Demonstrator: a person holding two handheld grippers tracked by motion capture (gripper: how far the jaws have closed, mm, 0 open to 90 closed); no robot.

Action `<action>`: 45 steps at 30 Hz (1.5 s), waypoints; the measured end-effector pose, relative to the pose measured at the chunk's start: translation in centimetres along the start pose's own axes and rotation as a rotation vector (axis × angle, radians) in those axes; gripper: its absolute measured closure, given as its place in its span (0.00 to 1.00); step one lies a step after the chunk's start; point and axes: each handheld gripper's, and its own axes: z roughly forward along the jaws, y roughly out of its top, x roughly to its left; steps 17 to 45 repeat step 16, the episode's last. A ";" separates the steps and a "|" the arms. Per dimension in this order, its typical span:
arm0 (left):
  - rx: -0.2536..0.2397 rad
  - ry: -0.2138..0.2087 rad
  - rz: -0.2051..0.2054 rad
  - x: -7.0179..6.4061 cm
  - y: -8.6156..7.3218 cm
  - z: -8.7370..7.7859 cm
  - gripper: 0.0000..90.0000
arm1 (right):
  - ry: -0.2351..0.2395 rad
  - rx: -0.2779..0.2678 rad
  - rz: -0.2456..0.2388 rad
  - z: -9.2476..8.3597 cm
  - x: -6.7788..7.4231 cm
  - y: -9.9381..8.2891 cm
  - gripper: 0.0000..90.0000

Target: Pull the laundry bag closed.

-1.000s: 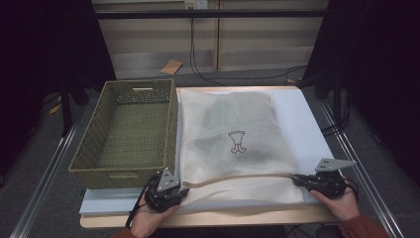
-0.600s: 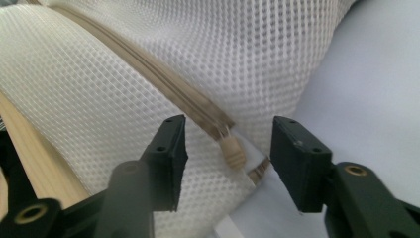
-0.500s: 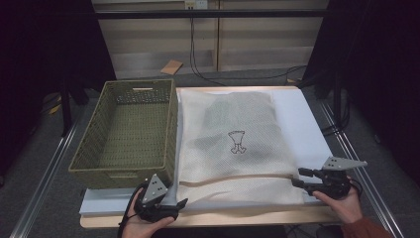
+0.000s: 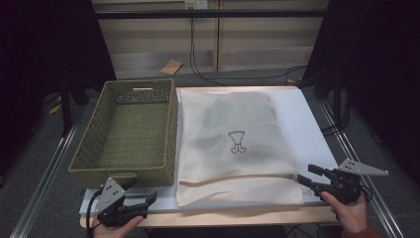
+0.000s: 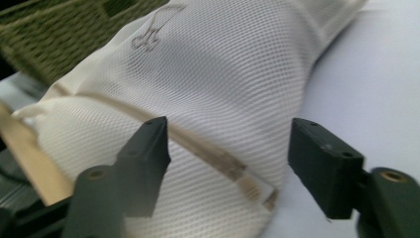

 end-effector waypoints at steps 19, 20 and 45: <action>-0.022 0.036 0.000 0.8 -0.8 -0.2 0.14 | -0.108 -0.075 0.017 -0.7 -1.5 -1.8 0.33; -0.022 0.036 0.000 0.8 -0.8 -0.2 0.14 | -0.108 -0.075 0.017 -0.7 -1.5 -1.8 0.33; -0.022 0.036 0.000 0.8 -0.8 -0.2 0.14 | -0.108 -0.075 0.017 -0.7 -1.5 -1.8 0.33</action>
